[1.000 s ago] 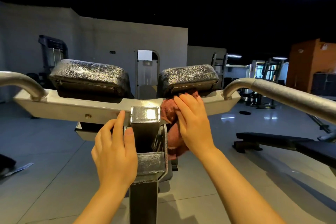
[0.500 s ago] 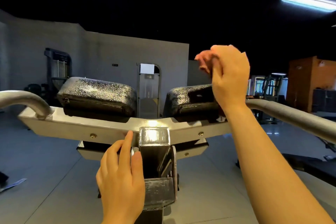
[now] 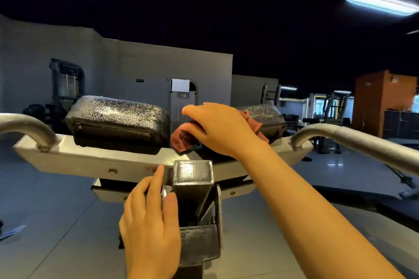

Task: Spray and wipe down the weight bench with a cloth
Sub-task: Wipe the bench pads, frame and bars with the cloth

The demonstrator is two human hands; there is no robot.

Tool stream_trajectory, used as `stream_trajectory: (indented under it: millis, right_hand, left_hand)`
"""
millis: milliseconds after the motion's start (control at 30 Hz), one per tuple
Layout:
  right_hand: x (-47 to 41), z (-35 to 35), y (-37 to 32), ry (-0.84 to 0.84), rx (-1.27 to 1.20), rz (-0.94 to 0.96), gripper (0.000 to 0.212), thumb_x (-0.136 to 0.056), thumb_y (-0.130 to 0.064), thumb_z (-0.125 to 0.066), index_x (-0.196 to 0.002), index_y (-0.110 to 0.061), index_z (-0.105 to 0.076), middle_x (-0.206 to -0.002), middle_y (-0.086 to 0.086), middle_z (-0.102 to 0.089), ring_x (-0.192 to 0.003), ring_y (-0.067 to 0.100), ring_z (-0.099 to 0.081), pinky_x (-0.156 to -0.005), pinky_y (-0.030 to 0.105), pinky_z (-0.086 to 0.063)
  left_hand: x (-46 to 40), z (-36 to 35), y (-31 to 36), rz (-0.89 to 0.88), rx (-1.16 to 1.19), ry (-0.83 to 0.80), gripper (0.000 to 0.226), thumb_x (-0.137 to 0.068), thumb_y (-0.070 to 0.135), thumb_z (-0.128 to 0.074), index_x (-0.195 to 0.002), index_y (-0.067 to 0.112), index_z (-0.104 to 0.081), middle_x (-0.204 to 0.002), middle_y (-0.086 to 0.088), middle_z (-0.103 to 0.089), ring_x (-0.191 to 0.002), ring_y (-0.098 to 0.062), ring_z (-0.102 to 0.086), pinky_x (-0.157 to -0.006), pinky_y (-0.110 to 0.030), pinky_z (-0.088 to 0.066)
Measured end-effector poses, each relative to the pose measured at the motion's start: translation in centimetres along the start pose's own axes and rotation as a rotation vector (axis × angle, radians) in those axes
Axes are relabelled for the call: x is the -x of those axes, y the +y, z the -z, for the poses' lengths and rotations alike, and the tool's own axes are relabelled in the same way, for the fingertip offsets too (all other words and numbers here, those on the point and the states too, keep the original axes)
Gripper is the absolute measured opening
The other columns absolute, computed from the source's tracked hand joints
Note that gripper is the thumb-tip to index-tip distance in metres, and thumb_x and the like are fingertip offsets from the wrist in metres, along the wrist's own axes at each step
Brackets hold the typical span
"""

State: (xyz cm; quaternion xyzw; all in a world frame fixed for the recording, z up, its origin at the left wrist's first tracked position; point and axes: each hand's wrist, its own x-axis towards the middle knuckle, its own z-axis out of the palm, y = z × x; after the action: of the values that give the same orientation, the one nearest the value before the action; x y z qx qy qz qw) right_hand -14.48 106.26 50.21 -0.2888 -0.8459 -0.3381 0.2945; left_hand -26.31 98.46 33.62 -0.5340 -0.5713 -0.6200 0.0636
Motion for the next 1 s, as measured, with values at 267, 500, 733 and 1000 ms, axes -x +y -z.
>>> stream_trajectory:
  millis: [267,500,733,1000]
  right_hand:
    - [4.9,-0.5,5.5,0.220,-0.110,0.021,0.044,-0.103,-0.045,-0.028,-0.129,-0.027,-0.059,-0.138,-0.006,-0.056,-0.132,0.008,-0.043,-0.116,0.033,-0.020]
    - [5.5,0.6,8.3,0.243,-0.242,-0.549,0.039,-0.100,-0.037,-0.023,-0.086,-0.022,-0.056,-0.082,-0.001,-0.057,-0.086,0.027,-0.054,-0.096,0.037,-0.034]
    - [0.3,0.2,-0.7,0.072,-0.014,-0.105,0.041,-0.102,-0.040,-0.028,-0.095,-0.020,-0.063,-0.091,0.001,-0.063,-0.080,0.021,-0.057,-0.069,0.035,-0.042]
    - [3.6,-0.7,3.0,0.335,-0.022,-0.016,0.052,-0.104,-0.040,-0.026,-0.100,-0.007,-0.066,-0.102,0.010,-0.068,-0.100,0.030,-0.063,-0.091,0.033,-0.043]
  left_hand:
    - [0.0,-0.2,-0.1,0.000,0.018,0.011,0.055,-0.083,0.060,-0.013,-0.136,0.051,-0.024,-0.138,0.003,-0.044,-0.125,-0.016,-0.035,-0.100,-0.049,-0.031]
    - [-0.2,-0.5,-0.4,-0.012,0.056,0.024,0.057,-0.085,0.067,-0.013,-0.135,0.046,-0.030,-0.136,-0.003,-0.049,-0.124,-0.024,-0.041,-0.098,-0.052,-0.033]
    - [-0.1,-0.3,-0.1,0.010,0.041,-0.009,0.056,-0.081,0.062,-0.011,-0.135,0.052,-0.023,-0.140,0.004,-0.042,-0.127,-0.015,-0.033,-0.103,-0.047,-0.029]
    - [-0.1,-0.1,0.0,0.004,0.003,-0.015,0.056,-0.081,0.061,-0.012,-0.136,0.053,-0.021,-0.139,0.005,-0.042,-0.127,-0.015,-0.034,-0.104,-0.050,-0.028]
